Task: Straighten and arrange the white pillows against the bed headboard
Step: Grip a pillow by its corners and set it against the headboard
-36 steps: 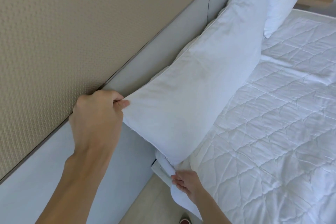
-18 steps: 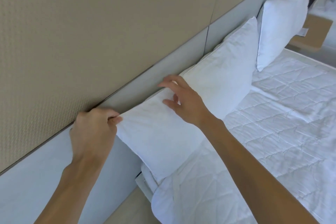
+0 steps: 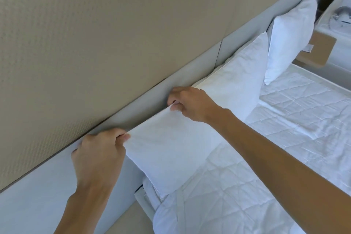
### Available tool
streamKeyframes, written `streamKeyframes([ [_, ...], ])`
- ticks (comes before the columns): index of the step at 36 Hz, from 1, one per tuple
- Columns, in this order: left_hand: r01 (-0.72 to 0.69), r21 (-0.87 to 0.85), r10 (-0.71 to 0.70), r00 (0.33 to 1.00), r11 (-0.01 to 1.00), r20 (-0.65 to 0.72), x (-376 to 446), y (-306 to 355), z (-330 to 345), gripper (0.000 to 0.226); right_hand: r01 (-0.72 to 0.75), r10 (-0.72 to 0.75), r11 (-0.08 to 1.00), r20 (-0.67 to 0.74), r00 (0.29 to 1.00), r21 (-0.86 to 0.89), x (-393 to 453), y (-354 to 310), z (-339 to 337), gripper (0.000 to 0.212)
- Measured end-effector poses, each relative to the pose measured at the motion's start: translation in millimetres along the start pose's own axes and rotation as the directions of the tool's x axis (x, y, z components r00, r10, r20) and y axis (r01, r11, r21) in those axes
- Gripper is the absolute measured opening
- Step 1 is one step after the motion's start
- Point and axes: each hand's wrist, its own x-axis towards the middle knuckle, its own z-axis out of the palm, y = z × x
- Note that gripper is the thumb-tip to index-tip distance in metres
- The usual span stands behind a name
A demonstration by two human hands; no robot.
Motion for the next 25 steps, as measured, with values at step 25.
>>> streamKeyframes([
  [25, -0.053, -0.095, 0.056, 0.998, 0.994, 0.022, 7, -16, 10, 0.005, -0.223, 0.214, 0.972, -0.105, 0.971, -0.08, 1, 45, -20, 0.004],
])
